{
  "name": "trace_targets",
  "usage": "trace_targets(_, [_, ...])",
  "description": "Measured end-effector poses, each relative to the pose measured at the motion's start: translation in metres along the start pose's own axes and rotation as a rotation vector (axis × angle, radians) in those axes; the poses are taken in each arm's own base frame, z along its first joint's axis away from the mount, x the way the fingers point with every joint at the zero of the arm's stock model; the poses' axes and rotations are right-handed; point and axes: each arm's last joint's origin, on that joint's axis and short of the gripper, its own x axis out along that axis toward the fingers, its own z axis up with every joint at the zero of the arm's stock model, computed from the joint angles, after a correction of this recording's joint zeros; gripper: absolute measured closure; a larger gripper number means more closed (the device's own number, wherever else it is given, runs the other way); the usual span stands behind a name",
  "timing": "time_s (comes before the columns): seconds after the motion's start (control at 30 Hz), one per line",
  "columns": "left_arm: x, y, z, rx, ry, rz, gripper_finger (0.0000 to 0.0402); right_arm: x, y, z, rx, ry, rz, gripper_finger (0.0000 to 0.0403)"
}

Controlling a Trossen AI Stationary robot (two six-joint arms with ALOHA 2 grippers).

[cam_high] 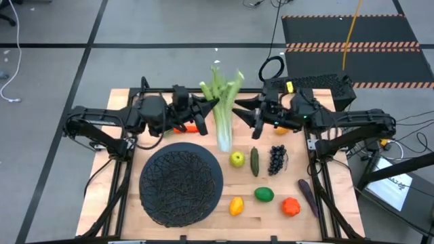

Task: Build produce basket
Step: Put the green celery into the black wire basket

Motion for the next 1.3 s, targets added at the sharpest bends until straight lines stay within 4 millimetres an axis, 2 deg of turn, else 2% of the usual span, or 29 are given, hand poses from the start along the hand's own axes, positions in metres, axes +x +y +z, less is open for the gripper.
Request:
trace_targets(0.2, [-0.019,0.005,0.014,-0.008,0.009,-0.006,0.037,-0.023,0.001,0.019,0.016,-0.027,0.075,0.0118])
trace_targets(0.33, [-0.036,0.005,0.02,-0.031,0.038,-0.024,0.037,-0.04,0.0,0.026,-0.018,-0.005,0.109,0.0085])
trace_targets(0.5, [-0.06,-0.001,0.022,-0.059,0.106,-0.072,0.0371,-0.062,-0.006,0.029,-0.065,0.067,0.086,0.0085])
trace_targets(0.77, [-0.09,-0.018,-0.002,-0.036,0.281,-0.075,0.0371,-0.087,-0.014,0.028,-0.132,0.174,0.056,0.01])
trace_targets(1.07, [-0.112,-0.022,-0.036,-0.02,0.448,0.087,0.0371,-0.097,-0.017,0.029,-0.14,0.196,0.049,0.0101])
trace_targets(1.3, [-0.108,-0.018,-0.06,0.072,0.545,0.22,0.0371,-0.093,-0.017,0.026,-0.144,0.216,0.043,0.0101])
